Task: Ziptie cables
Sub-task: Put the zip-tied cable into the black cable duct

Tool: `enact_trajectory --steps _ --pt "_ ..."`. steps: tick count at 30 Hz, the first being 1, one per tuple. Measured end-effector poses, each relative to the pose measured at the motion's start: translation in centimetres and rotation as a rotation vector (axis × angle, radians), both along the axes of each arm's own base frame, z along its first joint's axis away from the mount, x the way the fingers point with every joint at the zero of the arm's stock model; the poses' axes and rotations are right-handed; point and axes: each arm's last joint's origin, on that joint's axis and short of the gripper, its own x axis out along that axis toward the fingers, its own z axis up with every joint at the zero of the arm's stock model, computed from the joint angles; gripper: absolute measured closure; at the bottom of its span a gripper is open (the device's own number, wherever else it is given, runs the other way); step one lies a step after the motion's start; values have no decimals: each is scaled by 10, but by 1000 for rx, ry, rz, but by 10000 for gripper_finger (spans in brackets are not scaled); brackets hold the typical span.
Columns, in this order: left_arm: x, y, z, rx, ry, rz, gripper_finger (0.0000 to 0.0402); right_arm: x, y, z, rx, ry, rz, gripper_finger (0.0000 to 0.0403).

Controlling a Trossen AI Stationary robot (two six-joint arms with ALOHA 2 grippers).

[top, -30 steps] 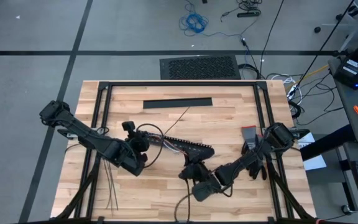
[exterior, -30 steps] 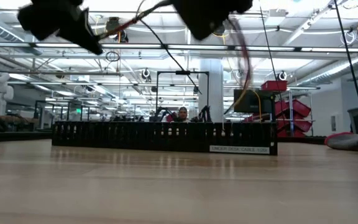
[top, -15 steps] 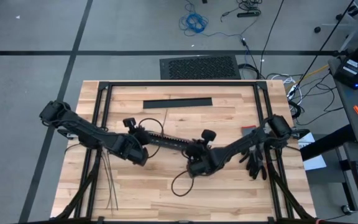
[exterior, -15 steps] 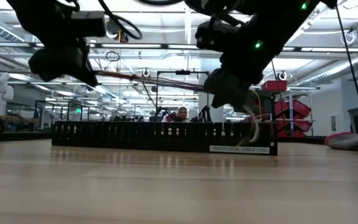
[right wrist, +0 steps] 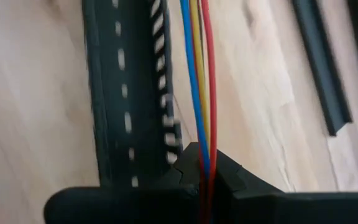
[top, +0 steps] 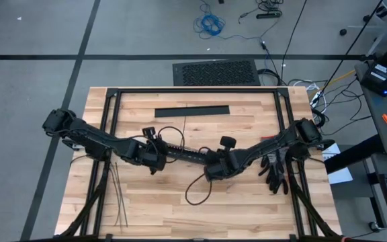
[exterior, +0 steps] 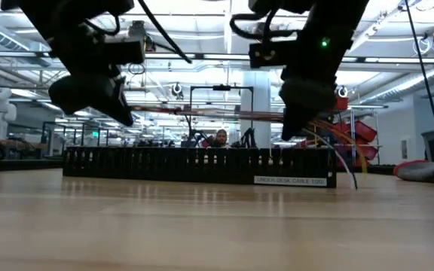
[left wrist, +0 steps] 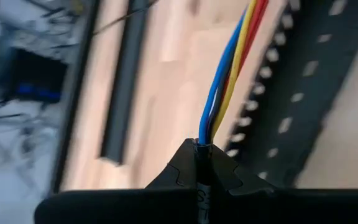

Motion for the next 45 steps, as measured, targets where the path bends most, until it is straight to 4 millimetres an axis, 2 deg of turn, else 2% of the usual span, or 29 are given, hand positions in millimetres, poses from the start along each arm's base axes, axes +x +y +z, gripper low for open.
enact_trajectory --steps 8,23,30,37,45 --pt "-6 11 -20 -63 27 5 396 6 -18 -1 54 48 24 403" --pt "-12 10 -25 -99 84 0 396 14 -12 -2 223 22 123 400" --pt "-13 10 -25 -96 92 1 376 15 -10 -2 254 6 123 354" --pt "-12 8 -26 -160 95 -19 346 13 -17 -2 141 -3 51 296" --pt "-12 7 -27 -224 80 4 321 8 -24 -2 106 29 -14 293"
